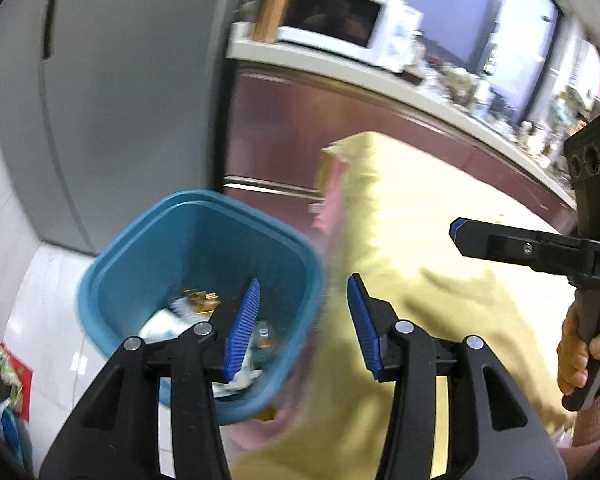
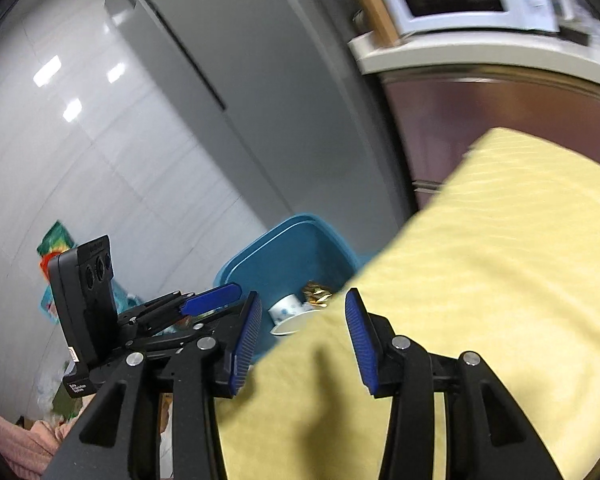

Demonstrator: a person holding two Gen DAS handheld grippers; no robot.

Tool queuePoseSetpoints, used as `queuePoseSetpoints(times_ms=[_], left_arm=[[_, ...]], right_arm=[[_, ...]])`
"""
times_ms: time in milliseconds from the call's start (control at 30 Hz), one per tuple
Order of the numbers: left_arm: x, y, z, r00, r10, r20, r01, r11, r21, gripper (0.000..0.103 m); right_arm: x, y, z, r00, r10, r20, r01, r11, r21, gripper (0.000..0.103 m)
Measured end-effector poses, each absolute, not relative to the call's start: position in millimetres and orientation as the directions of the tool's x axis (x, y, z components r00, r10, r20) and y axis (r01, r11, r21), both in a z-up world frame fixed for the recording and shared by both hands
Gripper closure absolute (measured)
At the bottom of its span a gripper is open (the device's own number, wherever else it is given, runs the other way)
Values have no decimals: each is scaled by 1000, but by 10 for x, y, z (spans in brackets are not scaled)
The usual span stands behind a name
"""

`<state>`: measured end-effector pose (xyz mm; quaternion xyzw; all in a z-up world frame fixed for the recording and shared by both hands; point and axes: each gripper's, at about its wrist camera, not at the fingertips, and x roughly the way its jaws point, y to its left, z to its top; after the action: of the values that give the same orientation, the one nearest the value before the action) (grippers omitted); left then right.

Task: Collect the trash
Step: 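Move both open grippers back over the table toward the gold packet and tissue, then grasp the gold foil packet with the left gripper while the right gripper grasps the crumpled tissue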

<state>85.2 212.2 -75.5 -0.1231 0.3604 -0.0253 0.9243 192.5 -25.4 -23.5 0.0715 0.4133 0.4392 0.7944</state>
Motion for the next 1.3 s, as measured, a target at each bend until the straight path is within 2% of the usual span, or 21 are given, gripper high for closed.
queuePoseSetpoints(times_ms=[367, 533, 800, 1067, 1300], left_arm=[[800, 784, -609, 665, -408, -626, 320, 913, -254, 55], [692, 24, -656, 550, -547, -631, 492, 823, -284, 54], [445, -1051, -770, 317, -694, -646, 677, 643, -358, 51], [321, -1759, -1023, 137, -712, -689, 739, 536, -408, 50], [510, -1952, -1123, 61, -745, -664, 696, 509, -507, 48]], right_arm=[[1566, -1812, -141, 509, 637, -579, -461, 769, 443, 62], [1303, -2485, -214, 599, 551, -581, -336, 832, 442, 61], [955, -3470, -440, 698, 398, -596, -118, 884, 452, 61], [650, -3879, -817, 690, 349, -634, -2, 877, 481, 61], [559, -4035, -1034, 678, 382, -628, 21, 844, 536, 61]])
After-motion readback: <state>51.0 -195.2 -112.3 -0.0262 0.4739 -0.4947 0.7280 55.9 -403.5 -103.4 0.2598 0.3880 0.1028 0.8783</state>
